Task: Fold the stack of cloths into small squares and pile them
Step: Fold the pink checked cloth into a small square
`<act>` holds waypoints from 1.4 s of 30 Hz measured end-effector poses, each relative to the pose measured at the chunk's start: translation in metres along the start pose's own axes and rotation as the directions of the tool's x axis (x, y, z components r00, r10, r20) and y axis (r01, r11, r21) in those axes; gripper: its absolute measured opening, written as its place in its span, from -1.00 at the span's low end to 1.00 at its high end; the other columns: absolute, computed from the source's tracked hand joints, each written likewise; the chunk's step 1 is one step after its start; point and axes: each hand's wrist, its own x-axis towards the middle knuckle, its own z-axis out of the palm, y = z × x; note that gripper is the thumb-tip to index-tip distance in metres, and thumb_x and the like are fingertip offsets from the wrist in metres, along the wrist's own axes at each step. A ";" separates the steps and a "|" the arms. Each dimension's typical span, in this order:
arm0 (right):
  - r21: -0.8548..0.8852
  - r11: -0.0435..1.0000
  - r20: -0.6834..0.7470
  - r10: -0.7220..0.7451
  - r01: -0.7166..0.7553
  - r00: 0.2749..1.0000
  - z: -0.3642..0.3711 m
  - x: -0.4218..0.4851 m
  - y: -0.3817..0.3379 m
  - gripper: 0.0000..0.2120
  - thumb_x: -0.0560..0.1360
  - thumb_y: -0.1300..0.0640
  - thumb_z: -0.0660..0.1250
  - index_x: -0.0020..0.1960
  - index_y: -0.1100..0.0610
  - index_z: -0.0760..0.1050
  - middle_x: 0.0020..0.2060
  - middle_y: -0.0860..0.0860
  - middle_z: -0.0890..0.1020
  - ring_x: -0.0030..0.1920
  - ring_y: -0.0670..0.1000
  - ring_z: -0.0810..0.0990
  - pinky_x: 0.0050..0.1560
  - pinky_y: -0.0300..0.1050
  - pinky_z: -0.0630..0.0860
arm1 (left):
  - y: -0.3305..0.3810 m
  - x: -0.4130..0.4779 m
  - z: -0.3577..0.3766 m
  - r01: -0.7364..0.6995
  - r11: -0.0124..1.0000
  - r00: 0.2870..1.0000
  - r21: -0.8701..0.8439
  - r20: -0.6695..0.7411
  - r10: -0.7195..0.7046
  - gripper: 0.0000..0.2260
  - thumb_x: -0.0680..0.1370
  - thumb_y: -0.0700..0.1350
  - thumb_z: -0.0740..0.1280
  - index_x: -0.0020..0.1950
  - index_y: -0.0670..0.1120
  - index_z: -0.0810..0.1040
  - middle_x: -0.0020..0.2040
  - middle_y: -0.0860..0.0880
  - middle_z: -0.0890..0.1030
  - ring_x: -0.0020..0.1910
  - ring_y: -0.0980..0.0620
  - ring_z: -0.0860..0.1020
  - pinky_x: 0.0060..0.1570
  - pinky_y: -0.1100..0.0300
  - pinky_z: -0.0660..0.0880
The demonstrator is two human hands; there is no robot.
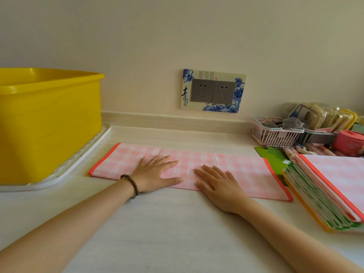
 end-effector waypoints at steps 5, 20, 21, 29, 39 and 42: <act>-0.010 1.000 0.004 0.002 -0.002 1.000 0.000 0.000 0.001 -0.51 0.57 -0.26 -0.12 0.48 -0.29 -0.06 0.52 -0.21 -0.05 0.52 -0.10 -0.12 0.50 0.01 -0.18 | -0.023 -0.013 -0.006 0.088 0.995 0.996 0.038 -0.020 -0.088 -0.29 0.38 0.50 -0.10 0.49 0.29 -0.02 0.54 0.19 -0.09 0.52 0.11 -0.17 0.44 -0.13 -0.22; 0.023 1.000 0.020 0.001 -0.001 1.000 -0.003 0.002 -0.004 -0.51 0.59 -0.22 -0.06 0.50 -0.23 -0.01 0.52 -0.18 -0.02 0.52 -0.07 -0.11 0.49 0.00 -0.18 | -0.043 -0.015 -0.032 0.112 0.993 0.992 0.019 -0.057 -0.111 -0.53 0.65 0.06 -0.01 0.54 0.00 0.02 0.56 0.03 0.00 0.53 0.04 -0.02 0.46 0.11 -0.02; 0.030 0.999 0.004 -0.019 0.019 1.000 -0.002 0.002 -0.008 -0.51 0.59 -0.21 -0.05 0.50 -0.22 0.01 0.52 -0.17 -0.01 0.52 -0.08 -0.10 0.50 -0.01 -0.17 | -0.030 -0.010 -0.032 0.043 0.999 0.995 0.030 -0.086 -0.041 -0.56 0.66 0.02 -0.02 0.54 -0.02 0.05 0.55 0.03 0.04 0.52 0.05 0.02 0.44 0.13 0.00; 0.105 0.959 0.028 -0.268 0.264 0.963 0.012 -0.007 -0.041 -0.56 0.61 -0.16 -0.07 0.48 -0.23 0.07 0.50 -0.25 0.04 0.50 -0.20 -0.08 0.48 -0.14 -0.18 | -0.005 0.022 -0.012 -0.052 0.999 0.999 0.007 0.004 0.052 -0.60 0.66 -0.04 -0.06 0.52 0.13 0.09 0.55 0.11 0.03 0.53 0.06 -0.05 0.48 0.04 -0.16; 0.170 0.978 -0.016 -0.118 0.119 0.993 -0.005 -0.008 0.003 -0.61 0.63 -0.10 -0.11 0.38 -0.24 0.30 0.45 -0.27 0.20 0.49 -0.19 0.04 0.47 -0.13 -0.13 | -0.018 -0.025 -0.024 -0.060 0.997 0.995 0.048 -0.071 0.063 -0.55 0.56 0.18 -0.05 0.41 0.17 0.32 0.12 0.12 0.33 0.24 0.06 0.29 0.33 0.24 0.13; 0.149 0.988 -0.008 -0.043 0.044 0.999 -0.009 -0.003 0.025 -0.62 0.63 -0.09 -0.11 0.39 -0.25 0.27 0.47 -0.23 0.18 0.50 -0.15 0.02 0.48 -0.08 -0.12 | -0.010 -0.036 -0.018 -0.155 0.988 0.986 0.008 -0.063 0.155 -0.38 0.42 0.25 -0.14 0.42 0.14 0.32 0.39 0.11 0.30 0.38 0.09 0.23 0.33 0.35 0.02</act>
